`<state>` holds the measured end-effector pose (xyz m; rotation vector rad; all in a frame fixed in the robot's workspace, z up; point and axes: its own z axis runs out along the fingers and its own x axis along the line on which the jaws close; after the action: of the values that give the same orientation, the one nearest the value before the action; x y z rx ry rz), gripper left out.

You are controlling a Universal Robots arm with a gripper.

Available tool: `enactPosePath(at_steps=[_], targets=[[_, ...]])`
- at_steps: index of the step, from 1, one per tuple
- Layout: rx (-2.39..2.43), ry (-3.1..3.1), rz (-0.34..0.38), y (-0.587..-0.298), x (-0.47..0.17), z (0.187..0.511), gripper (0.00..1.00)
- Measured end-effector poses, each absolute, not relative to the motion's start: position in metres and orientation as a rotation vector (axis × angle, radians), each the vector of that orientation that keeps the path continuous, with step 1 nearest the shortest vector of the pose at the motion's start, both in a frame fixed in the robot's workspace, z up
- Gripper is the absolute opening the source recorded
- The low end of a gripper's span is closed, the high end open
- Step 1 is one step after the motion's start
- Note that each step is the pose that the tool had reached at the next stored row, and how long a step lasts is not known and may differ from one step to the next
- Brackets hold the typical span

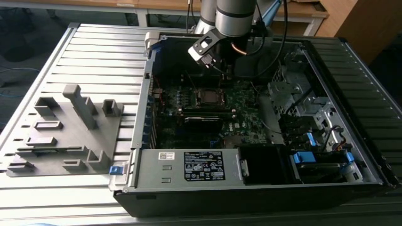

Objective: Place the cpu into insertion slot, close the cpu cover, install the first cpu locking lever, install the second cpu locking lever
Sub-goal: 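Close the cpu cover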

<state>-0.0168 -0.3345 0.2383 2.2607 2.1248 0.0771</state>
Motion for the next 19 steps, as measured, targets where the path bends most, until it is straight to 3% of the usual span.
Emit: enactPosePath(at_steps=[19], targets=[[2.261,2.126,0.075,-0.3345,-0.0237,0.2366,0.11]])
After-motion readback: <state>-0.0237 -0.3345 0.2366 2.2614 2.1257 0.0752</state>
